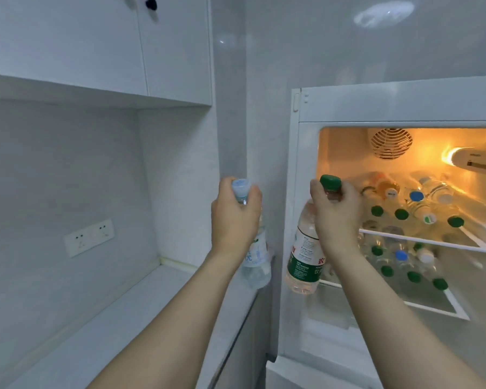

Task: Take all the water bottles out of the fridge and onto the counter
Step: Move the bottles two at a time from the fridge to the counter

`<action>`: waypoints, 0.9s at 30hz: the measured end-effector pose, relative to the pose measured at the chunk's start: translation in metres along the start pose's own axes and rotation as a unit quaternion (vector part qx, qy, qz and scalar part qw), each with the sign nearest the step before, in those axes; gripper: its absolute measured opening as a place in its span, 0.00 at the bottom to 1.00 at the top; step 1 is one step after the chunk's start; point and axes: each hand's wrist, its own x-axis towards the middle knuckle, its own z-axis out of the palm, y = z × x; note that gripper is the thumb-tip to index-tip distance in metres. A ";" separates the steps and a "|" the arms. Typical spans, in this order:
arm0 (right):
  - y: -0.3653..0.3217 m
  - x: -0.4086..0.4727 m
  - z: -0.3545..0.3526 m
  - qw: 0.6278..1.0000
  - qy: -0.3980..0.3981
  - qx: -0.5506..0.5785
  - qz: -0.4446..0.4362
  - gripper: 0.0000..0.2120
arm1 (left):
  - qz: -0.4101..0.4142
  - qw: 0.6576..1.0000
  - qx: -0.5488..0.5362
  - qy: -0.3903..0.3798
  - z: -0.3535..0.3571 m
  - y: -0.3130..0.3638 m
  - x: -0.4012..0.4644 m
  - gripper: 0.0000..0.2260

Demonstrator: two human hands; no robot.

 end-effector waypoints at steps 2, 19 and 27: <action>-0.006 -0.019 0.018 0.999 -0.023 0.039 0.010 0.04 | 0.005 0.999 0.045 0.012 -0.029 -0.005 -0.004 0.06; 0.004 -0.214 0.159 0.899 -0.375 0.197 0.113 0.05 | -0.126 0.937 0.251 0.209 -0.233 -0.063 -0.104 0.09; -0.037 -0.325 0.174 0.808 -0.537 0.216 0.109 0.05 | -0.188 0.887 0.317 0.279 -0.334 -0.029 -0.199 0.09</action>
